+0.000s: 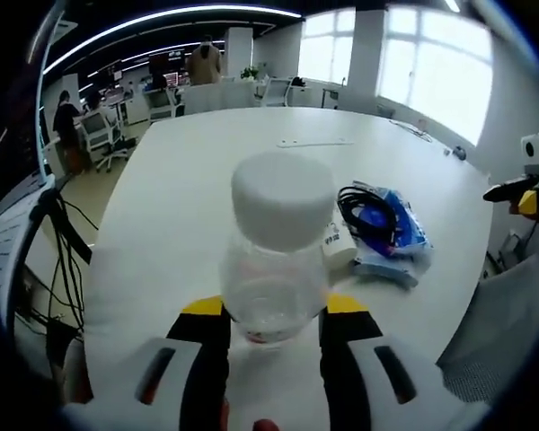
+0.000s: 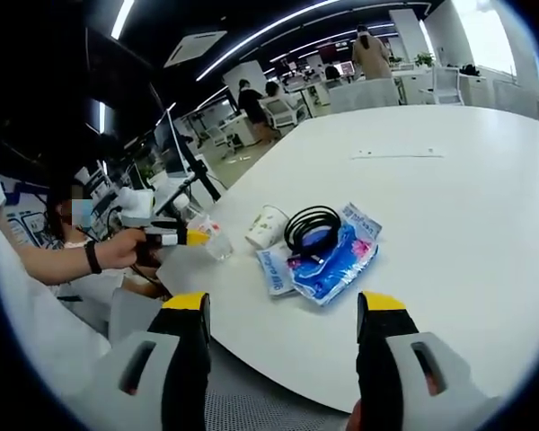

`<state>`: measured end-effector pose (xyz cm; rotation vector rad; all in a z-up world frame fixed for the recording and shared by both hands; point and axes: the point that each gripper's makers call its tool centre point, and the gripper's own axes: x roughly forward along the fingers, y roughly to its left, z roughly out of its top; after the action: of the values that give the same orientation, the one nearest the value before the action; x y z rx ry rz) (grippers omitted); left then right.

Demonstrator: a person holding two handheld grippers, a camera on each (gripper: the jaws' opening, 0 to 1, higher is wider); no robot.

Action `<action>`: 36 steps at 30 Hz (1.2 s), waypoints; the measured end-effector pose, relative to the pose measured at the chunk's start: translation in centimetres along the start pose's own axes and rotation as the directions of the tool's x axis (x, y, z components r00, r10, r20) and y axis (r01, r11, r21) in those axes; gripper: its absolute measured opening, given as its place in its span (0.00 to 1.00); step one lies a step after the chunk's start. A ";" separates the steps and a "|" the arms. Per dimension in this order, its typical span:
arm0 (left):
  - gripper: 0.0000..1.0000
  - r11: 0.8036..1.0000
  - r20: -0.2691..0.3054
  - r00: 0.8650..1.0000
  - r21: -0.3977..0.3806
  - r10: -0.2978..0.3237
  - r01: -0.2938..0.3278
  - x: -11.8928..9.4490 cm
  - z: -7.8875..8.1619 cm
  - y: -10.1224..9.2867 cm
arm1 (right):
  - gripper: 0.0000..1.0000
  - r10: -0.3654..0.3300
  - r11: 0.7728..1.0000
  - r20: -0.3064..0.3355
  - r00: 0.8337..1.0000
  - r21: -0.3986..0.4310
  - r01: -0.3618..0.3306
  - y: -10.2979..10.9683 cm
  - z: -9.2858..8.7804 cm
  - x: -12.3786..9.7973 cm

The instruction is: Arrange the tabletop items into an orderly group along one side of the table until the central work area is clear of visible clutter.

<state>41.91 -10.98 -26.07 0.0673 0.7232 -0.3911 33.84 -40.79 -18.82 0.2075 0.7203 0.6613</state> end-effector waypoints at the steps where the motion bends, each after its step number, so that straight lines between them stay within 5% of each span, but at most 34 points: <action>1: 0.38 1.000 -0.001 1.000 -0.003 0.005 -0.005 0.0 0.0 0.0 | 0.65 0.000 1.000 -0.001 1.000 0.000 0.000 0.0 0.0 0.0; 14: 0.37 0.997 -0.002 0.998 -0.029 0.065 -0.065 0.8 1.1 0.5 | 0.65 0.000 1.000 -0.007 1.000 0.013 0.000 -0.7 -0.3 -0.2; 36: 0.37 0.991 0.003 0.993 -0.061 0.121 -0.120 5.2 5.3 4.2 | 0.65 -0.005 1.000 -0.031 1.000 0.029 0.006 -1.6 -0.5 -0.2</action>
<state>50.34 -9.81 -25.84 0.0522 0.7199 -0.2537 34.19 -42.18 -19.76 0.2221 0.7598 0.6501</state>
